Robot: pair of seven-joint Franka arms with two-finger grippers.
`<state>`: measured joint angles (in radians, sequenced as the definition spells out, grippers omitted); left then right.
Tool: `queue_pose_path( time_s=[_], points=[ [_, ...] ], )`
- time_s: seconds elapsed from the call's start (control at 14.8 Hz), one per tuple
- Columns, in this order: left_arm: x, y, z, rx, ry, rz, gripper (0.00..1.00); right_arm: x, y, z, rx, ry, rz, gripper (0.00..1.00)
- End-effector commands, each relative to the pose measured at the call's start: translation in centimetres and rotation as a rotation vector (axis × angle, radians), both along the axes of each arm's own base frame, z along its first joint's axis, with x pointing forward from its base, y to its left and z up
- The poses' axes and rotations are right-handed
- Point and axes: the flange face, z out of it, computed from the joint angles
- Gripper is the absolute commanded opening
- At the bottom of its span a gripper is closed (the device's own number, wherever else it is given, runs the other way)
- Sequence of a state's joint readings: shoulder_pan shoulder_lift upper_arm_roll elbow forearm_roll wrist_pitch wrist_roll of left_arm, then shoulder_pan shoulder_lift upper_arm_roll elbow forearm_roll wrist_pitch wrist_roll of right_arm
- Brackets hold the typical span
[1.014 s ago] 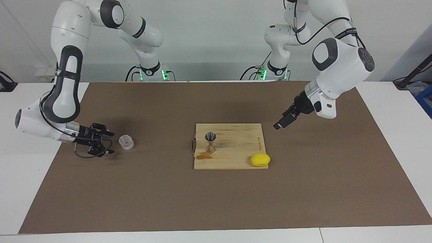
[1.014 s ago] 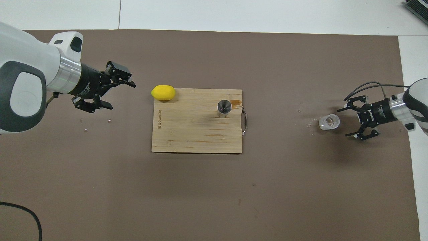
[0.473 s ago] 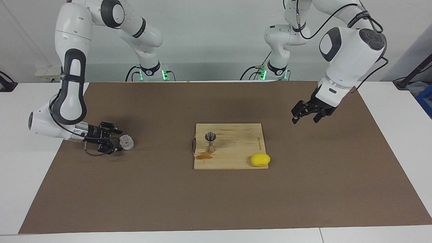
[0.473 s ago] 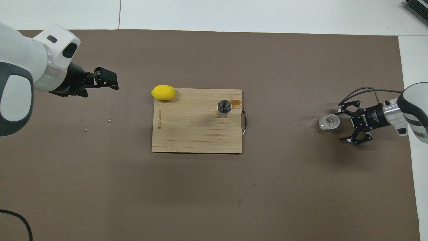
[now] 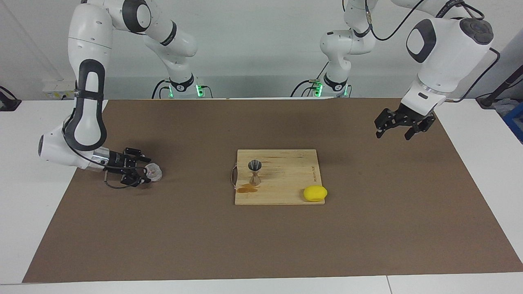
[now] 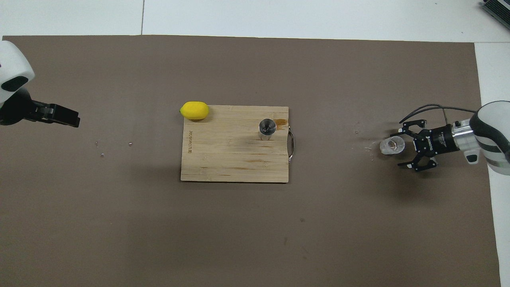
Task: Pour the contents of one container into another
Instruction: 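Grasp the clear glass cup with the right gripper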
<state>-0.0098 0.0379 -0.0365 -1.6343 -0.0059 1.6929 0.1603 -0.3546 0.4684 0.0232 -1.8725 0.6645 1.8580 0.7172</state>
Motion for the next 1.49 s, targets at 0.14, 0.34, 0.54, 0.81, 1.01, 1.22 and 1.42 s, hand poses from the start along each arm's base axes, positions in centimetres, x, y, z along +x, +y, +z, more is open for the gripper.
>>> queue_pose_path(
  time_s=[0.14,0.34,0.54,0.81,1.01,1.22,1.42],
  points=[
    [-1.3,1.3,0.2,0.026,0.017,0.037,1.00,-0.5,0.8,0.1,0.008,-0.044,-0.033,1.00],
    [-1.9,-0.6,2.2,0.024,0.057,0.132,1.00,-0.8,0.9,0.0,0.023,-0.045,-0.053,1.00],
    [-3.8,-0.5,2.1,0.032,0.066,0.131,1.00,-0.7,1.2,0.5,0.059,-0.041,-0.062,0.71],
    [-3.6,0.6,2.0,0.027,0.040,0.071,1.00,-0.5,1.5,0.9,0.094,-0.021,-0.088,0.13],
    [-3.7,1.1,3.2,0.000,0.052,0.092,1.00,-0.3,1.8,2.0,0.097,-0.013,-0.114,0.00],
    [-3.6,0.9,3.6,-0.019,0.051,0.094,1.00,0.3,3.4,4.0,0.089,-0.001,-0.137,0.00],
    [-3.2,0.4,4.7,-0.032,0.061,0.092,1.00,1.6,7.1,6.8,0.062,0.008,-0.155,0.00]
  ],
)
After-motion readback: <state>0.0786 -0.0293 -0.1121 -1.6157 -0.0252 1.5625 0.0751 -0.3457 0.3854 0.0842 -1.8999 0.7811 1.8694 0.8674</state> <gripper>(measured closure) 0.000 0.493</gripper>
